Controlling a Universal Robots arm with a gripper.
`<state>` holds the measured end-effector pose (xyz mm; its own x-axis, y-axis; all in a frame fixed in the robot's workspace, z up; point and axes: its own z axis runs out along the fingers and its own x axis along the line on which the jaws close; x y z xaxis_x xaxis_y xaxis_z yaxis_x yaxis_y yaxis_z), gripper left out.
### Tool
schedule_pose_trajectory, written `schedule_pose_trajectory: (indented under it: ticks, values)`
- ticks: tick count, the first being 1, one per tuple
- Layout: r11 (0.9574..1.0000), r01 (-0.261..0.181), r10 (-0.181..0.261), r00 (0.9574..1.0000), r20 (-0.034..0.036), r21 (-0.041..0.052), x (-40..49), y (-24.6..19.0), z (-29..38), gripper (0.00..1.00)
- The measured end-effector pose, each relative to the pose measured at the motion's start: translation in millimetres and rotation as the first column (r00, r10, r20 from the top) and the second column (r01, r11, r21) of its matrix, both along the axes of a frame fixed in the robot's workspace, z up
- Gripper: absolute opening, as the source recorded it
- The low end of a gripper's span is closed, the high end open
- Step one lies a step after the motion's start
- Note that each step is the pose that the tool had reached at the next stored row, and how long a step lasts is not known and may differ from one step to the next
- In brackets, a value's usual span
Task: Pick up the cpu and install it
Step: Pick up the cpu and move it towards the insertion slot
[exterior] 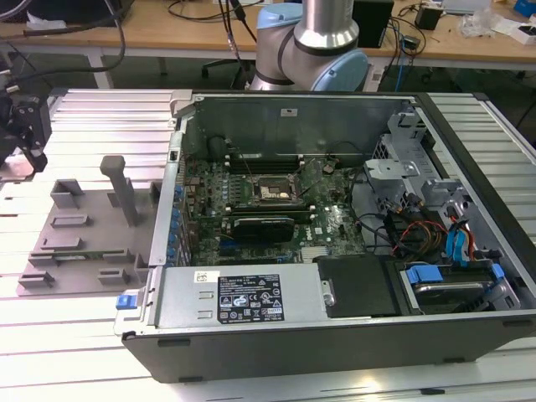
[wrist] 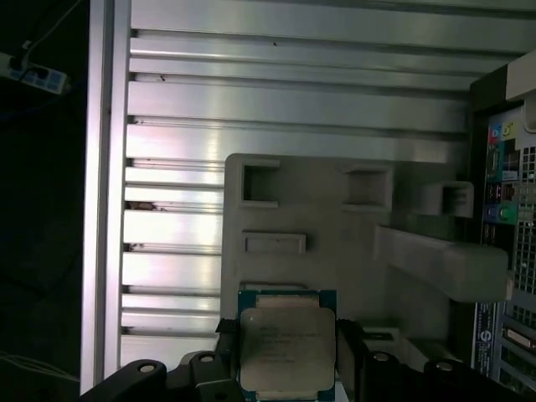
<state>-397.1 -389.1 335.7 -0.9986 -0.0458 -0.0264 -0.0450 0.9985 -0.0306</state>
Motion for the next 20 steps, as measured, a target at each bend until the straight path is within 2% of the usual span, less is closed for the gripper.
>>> schedule_pose_trajectory:
  ticks: [20]
  values:
    - [1.0, 0.0, 0.0, 1.0, 0.0, -0.0001, 0.0, 0.0, 32.3, 0.55]
